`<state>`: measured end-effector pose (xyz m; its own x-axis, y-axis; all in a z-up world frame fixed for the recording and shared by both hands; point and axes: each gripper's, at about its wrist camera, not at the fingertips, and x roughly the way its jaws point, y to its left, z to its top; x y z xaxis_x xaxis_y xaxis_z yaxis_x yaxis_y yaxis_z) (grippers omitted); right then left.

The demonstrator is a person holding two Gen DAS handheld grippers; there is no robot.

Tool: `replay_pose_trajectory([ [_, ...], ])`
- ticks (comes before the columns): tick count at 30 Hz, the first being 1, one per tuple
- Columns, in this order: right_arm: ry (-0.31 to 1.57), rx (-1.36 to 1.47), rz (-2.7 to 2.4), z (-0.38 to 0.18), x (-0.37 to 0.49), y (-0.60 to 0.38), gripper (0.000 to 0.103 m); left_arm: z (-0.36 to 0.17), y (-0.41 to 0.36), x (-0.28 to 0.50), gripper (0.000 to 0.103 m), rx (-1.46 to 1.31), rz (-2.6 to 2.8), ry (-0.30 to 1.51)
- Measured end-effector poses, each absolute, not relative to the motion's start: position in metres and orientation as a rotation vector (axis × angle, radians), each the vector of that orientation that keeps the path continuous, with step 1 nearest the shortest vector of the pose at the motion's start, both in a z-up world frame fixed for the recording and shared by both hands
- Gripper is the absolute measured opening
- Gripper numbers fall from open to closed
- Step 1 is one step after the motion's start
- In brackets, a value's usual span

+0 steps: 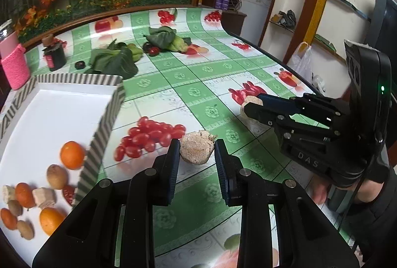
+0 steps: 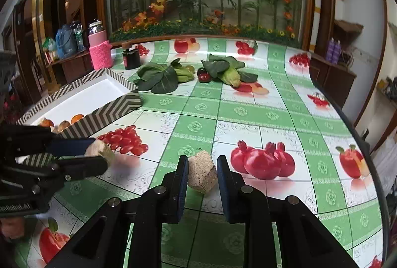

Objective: Organize fruits
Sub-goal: 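Carry the bun and bread cube into the tray and open both tools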

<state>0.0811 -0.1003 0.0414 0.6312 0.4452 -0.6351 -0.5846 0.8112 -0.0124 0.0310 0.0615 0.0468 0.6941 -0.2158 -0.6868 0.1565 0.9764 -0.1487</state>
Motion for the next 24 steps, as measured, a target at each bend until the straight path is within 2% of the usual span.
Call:
replay_pose_trajectory([
  [13,0.611,-0.168,0.713,0.056,0.059,-0.036,0.023,0.068,0.140,0.000,0.027,-0.182,-0.027,0.707],
  [24,0.576,-0.188,0.875,0.062,0.034,0.035,0.023,0.052,0.234,-0.033,0.027,-0.293,0.273,0.731],
])
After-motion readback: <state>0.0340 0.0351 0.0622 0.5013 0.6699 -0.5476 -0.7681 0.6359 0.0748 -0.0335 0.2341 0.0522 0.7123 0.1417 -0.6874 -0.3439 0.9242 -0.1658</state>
